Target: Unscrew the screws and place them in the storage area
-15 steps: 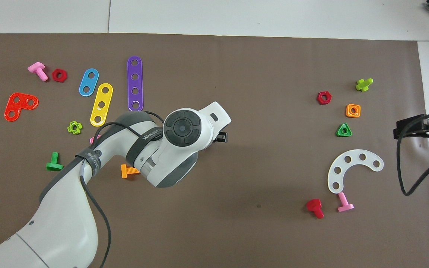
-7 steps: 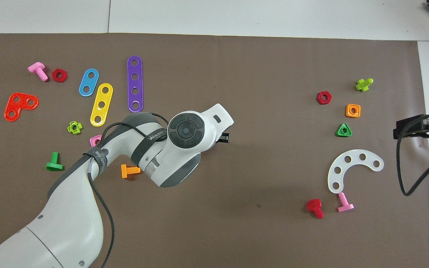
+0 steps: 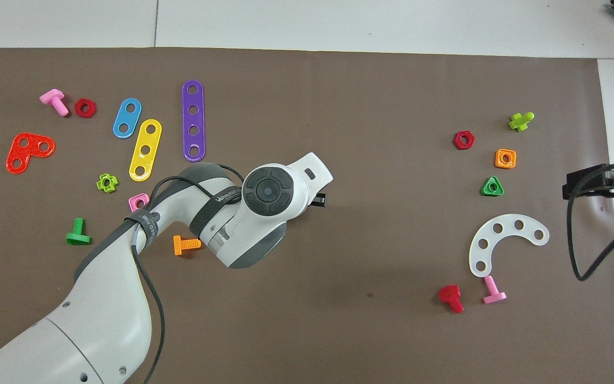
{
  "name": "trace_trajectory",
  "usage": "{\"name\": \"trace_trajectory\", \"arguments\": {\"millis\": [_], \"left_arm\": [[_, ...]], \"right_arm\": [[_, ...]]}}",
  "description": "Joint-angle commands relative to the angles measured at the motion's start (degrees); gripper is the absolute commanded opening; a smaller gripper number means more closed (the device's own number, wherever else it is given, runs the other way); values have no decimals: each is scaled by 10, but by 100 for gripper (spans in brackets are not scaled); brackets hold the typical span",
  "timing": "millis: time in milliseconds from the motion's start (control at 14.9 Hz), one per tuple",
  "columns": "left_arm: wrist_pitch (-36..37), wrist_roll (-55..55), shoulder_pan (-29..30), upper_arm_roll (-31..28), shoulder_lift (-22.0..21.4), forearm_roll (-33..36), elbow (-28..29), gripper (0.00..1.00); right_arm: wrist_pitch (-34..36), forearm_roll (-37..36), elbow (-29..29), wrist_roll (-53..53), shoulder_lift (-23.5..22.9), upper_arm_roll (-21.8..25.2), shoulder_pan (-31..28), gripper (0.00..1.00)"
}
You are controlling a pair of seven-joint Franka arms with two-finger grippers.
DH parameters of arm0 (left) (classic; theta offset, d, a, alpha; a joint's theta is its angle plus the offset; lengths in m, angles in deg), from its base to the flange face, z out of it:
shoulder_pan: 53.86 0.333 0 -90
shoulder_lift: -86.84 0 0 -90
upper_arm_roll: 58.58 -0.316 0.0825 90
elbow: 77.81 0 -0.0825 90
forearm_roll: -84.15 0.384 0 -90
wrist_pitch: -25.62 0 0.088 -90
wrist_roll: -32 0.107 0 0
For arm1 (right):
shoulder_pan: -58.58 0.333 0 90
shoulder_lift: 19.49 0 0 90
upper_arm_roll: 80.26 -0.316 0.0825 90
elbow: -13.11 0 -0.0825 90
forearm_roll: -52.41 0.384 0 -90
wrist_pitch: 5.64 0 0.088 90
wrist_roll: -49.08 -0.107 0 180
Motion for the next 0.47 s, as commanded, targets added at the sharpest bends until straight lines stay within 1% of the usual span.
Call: {"name": "trace_trajectory", "arguments": {"millis": [0,404], "left_arm": [[-18,-16,2,-2,1,18,9,74],[-23,-16,4,-3,3,28,15,71]], "right_arm": [[6,4,1,18,5,-3,-3,100],[4,4,1,17,5,-3,-3,100]]}}
